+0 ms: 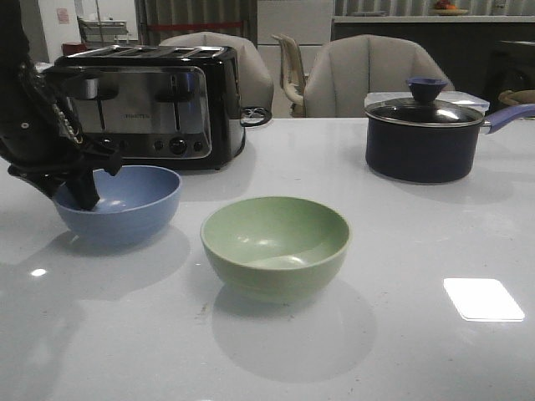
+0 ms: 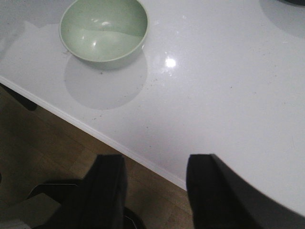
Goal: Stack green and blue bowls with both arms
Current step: 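Lower the left gripper onto the rim of the light blue bowl and grasp, then lift the blue bowl and lower it into the green bowl, then release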
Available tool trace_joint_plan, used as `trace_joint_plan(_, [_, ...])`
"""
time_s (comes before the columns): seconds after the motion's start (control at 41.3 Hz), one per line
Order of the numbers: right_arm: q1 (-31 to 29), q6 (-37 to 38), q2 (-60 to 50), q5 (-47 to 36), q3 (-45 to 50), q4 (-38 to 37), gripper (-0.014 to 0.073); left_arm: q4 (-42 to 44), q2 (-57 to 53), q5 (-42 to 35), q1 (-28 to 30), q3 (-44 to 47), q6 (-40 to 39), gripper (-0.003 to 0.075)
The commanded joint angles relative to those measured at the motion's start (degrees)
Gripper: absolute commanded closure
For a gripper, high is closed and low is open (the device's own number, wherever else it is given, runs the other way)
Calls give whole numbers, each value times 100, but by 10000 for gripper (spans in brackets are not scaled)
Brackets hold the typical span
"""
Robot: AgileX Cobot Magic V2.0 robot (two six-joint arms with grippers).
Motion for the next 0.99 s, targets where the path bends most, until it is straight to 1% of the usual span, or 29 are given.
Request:
trace_joint_plan(0.0, [-19,-3,6,-355,-150,-20,173,0,-325,-74,-15,-182,-57,611])
trace_joint_plan(0.024, [-19,-3,6,-355,-150,-20,173,0,-346,-60,-15,-182,-57,625])
trace_joint_plan(0.194, [-19,-3,6,-355,-150,-20,173,0,-821,53,-40,-193,-57,619])
trace_joint_plan(0.291, [-19,-3,6,-355,-150,-20,173,-69,-1194,275,-116,-338,-57,619])
trace_joint_plan(0.412, [-19,-3,6,-355,-150,-20,173,-157,-1551,633,-364,-580,10,619])
trace_joint_plan(0.533, [-19,-3,6,-355,-150,-20,173,-264,-1785,982,-751,-802,10,619])
trace_joint_plan(0.654, [-19,-3,6,-355,-150,-20,173,-264,-1832,1211,-1289,-913,10,619])
trace_joint_plan(0.823, [-19,-3,6,-355,-150,-20,173,-264,-1754,1183,-2023,-903,10,619])
trace_joint_plan(0.969, [-19,-3,6,-355,-150,-20,173,-264,-1553,1097,-2421,-903,10,619])
